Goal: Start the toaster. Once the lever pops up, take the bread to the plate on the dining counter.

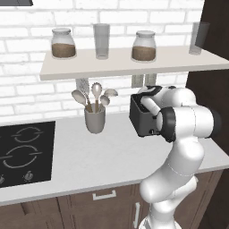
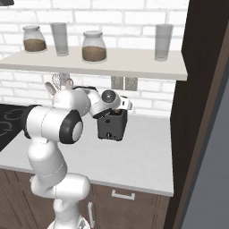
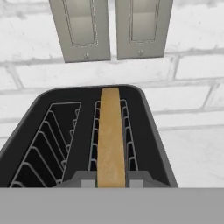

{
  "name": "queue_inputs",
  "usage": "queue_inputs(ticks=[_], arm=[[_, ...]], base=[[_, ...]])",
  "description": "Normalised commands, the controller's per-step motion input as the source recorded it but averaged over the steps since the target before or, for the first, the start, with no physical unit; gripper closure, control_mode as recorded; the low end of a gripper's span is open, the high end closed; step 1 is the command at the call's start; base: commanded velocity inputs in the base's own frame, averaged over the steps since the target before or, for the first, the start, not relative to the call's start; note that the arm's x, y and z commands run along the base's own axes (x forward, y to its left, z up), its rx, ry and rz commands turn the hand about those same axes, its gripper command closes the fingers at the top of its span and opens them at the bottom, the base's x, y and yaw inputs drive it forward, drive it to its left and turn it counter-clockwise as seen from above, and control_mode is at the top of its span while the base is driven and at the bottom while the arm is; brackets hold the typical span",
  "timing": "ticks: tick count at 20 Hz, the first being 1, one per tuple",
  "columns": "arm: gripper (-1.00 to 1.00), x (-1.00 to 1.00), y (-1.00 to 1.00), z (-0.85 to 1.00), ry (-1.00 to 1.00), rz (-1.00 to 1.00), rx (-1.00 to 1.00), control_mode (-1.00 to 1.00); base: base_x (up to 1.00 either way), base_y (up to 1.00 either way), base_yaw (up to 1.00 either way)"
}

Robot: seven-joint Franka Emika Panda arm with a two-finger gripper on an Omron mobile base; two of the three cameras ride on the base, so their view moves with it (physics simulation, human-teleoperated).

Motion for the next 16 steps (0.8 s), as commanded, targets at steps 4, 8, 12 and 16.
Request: queue_inputs(ticks=[4,8,12,16], arm=[[1.0,0.0,0.0,0.0,0.0,0.0,0.0,-1.0],[1.0,0.0,0.0,0.0,0.0,0.0,0.0,-1.0],[1.0,0.0,0.0,0.03,0.0,0.0,0.0,-1.0],[1.0,0.0,0.03,0.18,0.0,0.0,0.0,-1.0]], base=[[0.0,0.0,0.0],[0.0,0.0,0.0],[0.0,0.0,0.0],[0.0,0.0,0.0]])
